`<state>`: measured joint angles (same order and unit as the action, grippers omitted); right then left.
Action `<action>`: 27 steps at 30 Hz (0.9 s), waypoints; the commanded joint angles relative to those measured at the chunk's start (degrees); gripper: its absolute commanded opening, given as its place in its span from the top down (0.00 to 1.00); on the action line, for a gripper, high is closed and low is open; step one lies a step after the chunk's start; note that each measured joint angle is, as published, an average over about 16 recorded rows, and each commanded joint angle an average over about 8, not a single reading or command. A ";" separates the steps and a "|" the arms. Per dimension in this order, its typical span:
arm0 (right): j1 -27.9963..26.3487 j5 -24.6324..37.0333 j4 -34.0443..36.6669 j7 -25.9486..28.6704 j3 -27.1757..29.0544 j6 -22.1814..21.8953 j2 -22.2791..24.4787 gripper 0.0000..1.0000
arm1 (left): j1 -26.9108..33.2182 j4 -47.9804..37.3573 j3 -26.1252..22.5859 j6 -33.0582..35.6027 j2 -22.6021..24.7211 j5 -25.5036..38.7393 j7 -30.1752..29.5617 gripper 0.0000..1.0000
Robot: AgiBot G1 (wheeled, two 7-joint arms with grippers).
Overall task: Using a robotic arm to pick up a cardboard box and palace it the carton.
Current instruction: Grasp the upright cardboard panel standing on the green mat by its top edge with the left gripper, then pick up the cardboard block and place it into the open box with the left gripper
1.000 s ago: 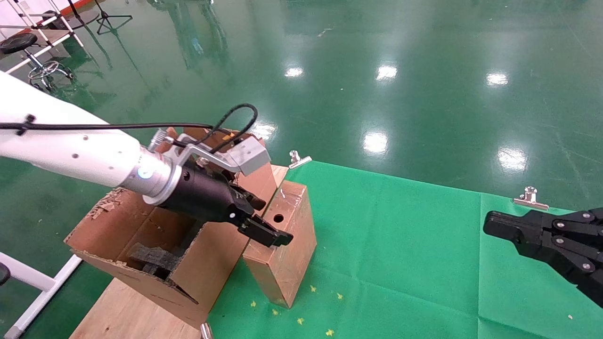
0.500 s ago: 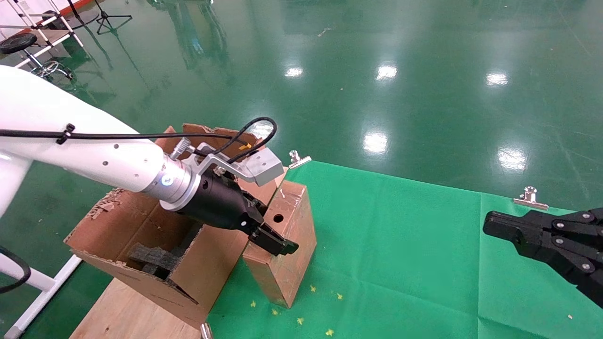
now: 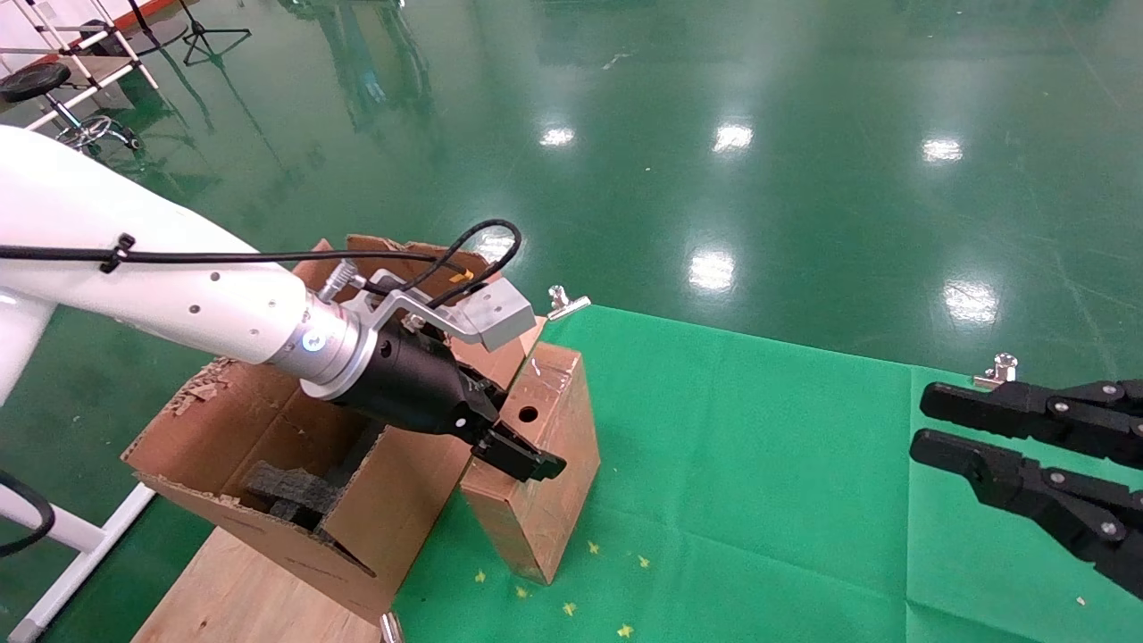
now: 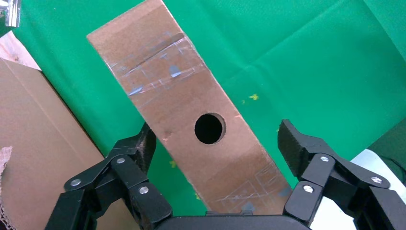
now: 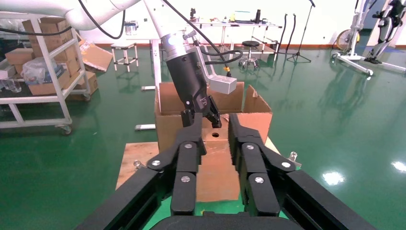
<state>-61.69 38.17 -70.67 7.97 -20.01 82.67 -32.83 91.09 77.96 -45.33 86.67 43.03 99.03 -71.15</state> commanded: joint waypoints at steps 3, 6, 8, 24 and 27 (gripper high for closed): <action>0.00 0.00 0.00 0.00 0.00 0.00 0.00 0.00 | -0.06 0.00 0.08 -0.02 -0.05 -0.07 -0.03 1.00; 0.00 0.00 0.00 0.00 0.00 0.00 0.00 0.00 | -0.08 0.00 0.13 -0.04 -0.08 -0.11 -0.05 1.00; 0.00 0.00 0.00 0.00 0.00 0.00 0.00 0.00 | -0.09 0.00 0.16 -0.06 -0.09 -0.13 -0.06 1.00; 0.00 0.00 0.00 0.00 0.00 0.00 0.00 0.00 | 1.94 -1.90 1.06 -0.10 -0.41 -1.20 2.24 1.00; 0.00 0.00 0.00 0.00 0.00 0.00 0.00 0.00 | 4.22 -3.03 2.36 0.15 -1.34 -2.51 3.90 1.00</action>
<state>-61.69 38.17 -70.67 7.97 -20.01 82.67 -32.83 96.15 73.79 -42.62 87.12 41.59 96.20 -66.74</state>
